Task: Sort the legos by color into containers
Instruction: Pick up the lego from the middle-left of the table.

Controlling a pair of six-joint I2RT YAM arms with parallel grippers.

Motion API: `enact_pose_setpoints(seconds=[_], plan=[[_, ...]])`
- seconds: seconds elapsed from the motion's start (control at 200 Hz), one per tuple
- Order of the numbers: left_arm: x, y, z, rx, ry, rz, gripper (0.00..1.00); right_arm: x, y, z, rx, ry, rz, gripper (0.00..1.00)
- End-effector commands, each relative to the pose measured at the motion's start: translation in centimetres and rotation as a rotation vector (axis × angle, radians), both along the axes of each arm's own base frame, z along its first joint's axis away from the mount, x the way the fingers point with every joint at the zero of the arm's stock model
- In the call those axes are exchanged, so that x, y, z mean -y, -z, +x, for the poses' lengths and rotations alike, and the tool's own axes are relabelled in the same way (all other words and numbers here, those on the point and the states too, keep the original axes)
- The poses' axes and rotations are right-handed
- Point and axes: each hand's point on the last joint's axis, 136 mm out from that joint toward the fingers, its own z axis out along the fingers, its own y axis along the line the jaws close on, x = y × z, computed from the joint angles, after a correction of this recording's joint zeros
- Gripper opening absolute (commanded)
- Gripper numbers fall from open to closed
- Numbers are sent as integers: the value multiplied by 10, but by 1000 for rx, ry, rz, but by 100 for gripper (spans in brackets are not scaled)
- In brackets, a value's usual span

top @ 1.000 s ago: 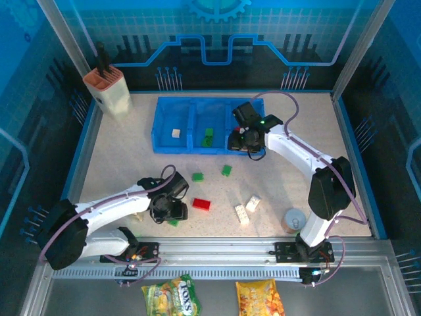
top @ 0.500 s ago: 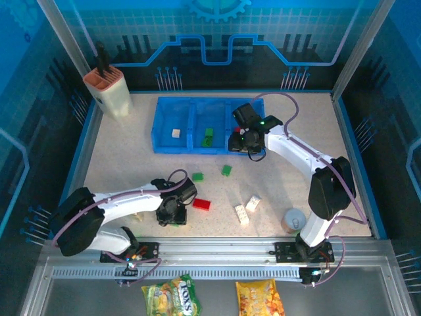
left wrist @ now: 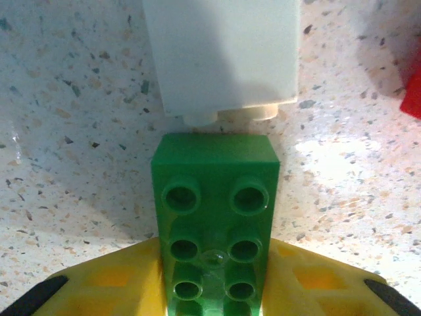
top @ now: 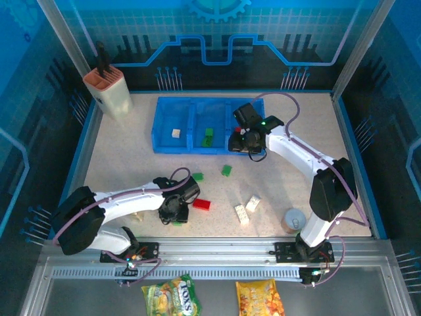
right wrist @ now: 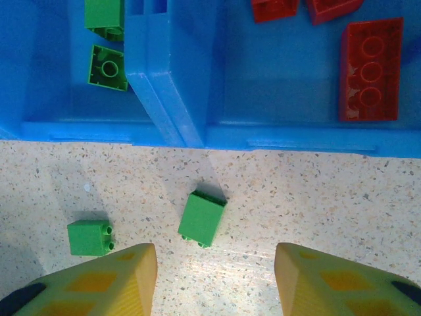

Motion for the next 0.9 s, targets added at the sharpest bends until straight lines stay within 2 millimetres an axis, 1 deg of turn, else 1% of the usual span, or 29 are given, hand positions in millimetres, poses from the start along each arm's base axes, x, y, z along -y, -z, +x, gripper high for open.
enact_pose_setpoints(seconds=[0.0,0.19,0.325,0.445,0.675,0.895], plan=[[3,-9,5,16,8,13,38,5,-8,-4,12,10,10,51],[11,-21,17,54,23,0,37,9,-10,-6,16,15,4,51],[18,-34,31,98,45,6,37,16,-14,-9,24,21,-9,51],[25,-44,46,131,63,3,37,26,-18,-13,33,34,-24,51],[44,-64,87,187,74,-49,37,48,-22,-26,45,64,-52,51],[54,-84,135,228,78,-80,37,66,-28,-36,60,95,-70,51]])
